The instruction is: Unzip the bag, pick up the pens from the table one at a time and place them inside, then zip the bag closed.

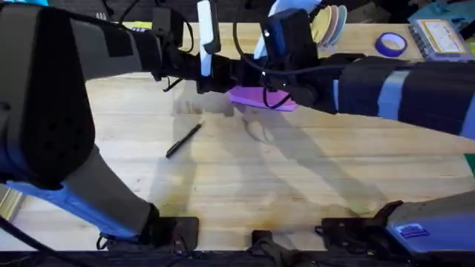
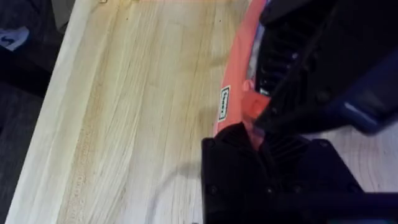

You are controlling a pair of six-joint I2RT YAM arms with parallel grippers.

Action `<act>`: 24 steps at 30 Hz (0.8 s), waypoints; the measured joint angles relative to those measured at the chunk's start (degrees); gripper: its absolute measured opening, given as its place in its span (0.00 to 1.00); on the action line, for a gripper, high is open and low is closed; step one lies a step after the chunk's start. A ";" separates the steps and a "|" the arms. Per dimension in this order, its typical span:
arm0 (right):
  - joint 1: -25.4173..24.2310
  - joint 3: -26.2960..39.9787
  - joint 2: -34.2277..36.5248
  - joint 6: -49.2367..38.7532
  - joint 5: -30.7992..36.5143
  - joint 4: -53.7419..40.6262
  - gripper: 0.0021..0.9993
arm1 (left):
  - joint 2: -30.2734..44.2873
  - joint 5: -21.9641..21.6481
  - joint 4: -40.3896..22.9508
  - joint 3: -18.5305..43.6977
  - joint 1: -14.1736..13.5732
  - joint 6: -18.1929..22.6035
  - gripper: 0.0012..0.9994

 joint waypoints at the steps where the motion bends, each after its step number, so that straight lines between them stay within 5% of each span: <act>1: 0.24 0.00 0.02 0.00 0.06 0.23 0.03 | 0.00 0.01 0.00 0.00 0.00 0.00 0.04; 12: 0.60 0.00 0.13 0.02 0.24 0.40 0.06 | 0.00 0.02 0.00 0.00 0.00 0.00 0.04; 20: 0.84 0.00 -1.83 -3.22 -0.67 -0.69 0.59 | 0.01 0.12 0.00 0.00 -0.02 0.00 0.04; 24: -0.54 0.00 -4.88 -3.91 -0.98 -5.35 0.98 | 0.02 0.08 0.00 0.00 -0.02 0.00 0.04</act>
